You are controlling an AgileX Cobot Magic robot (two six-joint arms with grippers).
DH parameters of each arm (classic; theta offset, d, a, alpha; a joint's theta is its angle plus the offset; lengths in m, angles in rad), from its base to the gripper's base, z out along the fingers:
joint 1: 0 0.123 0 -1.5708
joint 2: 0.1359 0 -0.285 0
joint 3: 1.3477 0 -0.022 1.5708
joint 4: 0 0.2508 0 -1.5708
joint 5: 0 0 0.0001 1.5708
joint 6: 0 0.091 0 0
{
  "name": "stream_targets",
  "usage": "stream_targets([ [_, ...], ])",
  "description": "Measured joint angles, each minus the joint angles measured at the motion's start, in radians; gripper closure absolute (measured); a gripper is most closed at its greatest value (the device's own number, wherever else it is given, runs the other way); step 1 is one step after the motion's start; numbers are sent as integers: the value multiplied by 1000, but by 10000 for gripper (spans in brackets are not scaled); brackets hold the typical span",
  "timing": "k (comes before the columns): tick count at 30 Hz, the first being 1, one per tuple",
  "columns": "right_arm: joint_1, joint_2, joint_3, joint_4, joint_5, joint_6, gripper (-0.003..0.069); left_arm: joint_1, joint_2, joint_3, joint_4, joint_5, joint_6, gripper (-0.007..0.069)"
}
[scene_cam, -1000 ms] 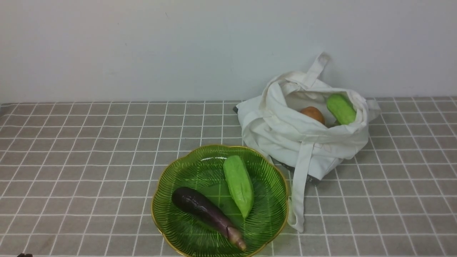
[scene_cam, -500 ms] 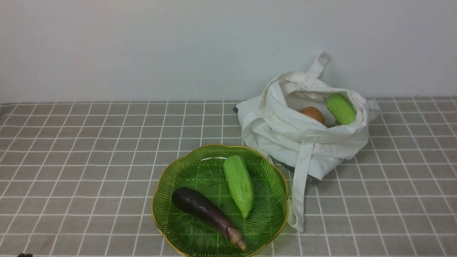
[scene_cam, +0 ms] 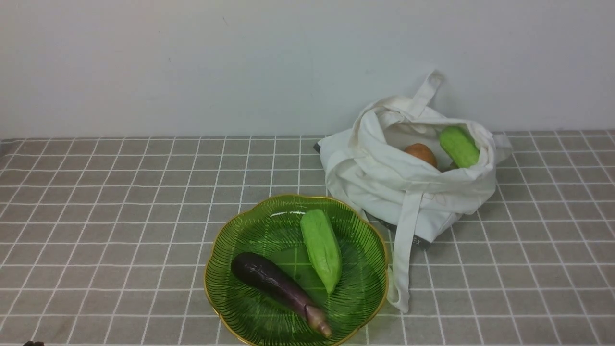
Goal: Take vegetables from bag on grey coffee tablecloth place on plate.
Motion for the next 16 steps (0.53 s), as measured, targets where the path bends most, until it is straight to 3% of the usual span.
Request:
stream_targets([
  [16,0,0,0,0,-2,-1,673,0,0,0,0,0,0,629],
])
